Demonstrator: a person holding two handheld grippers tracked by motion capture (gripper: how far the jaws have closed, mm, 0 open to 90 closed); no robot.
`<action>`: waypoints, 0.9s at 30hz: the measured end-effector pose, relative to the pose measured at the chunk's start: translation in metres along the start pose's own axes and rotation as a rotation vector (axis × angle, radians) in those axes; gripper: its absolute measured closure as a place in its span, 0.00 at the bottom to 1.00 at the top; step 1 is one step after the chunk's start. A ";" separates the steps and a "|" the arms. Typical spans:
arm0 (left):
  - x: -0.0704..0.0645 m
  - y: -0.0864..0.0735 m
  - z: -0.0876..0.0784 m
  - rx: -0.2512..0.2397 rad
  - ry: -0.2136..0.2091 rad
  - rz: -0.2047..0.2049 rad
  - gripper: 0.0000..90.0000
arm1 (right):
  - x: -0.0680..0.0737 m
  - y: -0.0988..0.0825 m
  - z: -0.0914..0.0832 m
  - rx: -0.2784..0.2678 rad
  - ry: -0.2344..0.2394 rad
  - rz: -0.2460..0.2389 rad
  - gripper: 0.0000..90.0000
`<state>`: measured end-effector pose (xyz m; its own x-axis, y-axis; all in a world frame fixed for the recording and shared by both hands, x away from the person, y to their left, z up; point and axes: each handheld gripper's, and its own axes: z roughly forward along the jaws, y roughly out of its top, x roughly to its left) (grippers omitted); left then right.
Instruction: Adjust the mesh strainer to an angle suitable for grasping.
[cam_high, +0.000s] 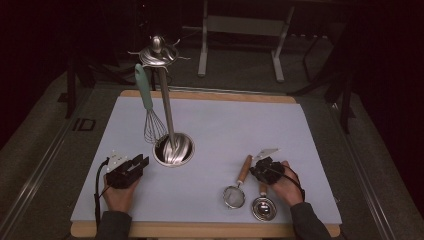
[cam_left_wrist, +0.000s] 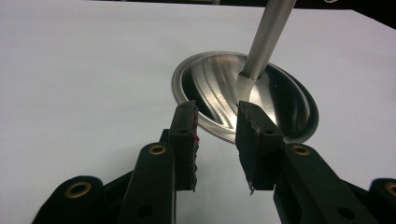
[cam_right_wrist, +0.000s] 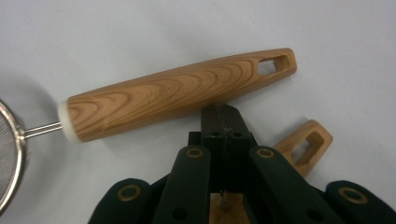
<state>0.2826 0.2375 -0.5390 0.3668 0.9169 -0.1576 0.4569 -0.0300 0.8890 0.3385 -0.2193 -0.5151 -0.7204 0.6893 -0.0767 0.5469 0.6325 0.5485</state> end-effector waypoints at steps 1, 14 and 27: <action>0.000 0.000 0.000 -0.001 0.000 0.000 0.77 | 0.000 0.002 0.001 0.003 -0.001 -0.004 1.00; 0.000 0.000 -0.001 -0.006 0.003 -0.002 0.76 | 0.000 0.025 0.012 0.054 -0.001 -0.005 1.00; 0.000 -0.001 -0.001 -0.012 0.005 -0.008 0.76 | 0.019 0.061 0.032 0.073 0.047 -0.063 1.00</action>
<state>0.2815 0.2383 -0.5390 0.3596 0.9188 -0.1625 0.4499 -0.0182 0.8929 0.3715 -0.1569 -0.5097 -0.7725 0.6312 -0.0690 0.5283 0.6992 0.4818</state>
